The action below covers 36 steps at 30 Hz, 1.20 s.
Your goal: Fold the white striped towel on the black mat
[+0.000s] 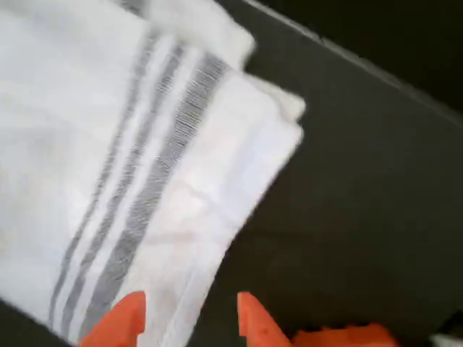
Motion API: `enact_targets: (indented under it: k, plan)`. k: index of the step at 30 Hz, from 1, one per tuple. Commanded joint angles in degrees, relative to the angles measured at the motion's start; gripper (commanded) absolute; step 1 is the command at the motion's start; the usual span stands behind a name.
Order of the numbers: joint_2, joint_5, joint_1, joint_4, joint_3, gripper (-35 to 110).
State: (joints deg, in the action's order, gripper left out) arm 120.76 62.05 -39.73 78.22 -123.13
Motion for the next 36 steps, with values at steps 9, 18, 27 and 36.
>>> enact_targets:
  k: [9,18,27,36]
  plan:
    - [7.4,-13.0,0.2,-13.4,-16.3,17]
    - [5.0,-15.7,1.0,-22.1,-20.8,17]
    - [3.6,-14.6,0.0,-26.9,-23.8,17]
    - [0.0,-14.5,1.8,-33.5,-26.2,18]
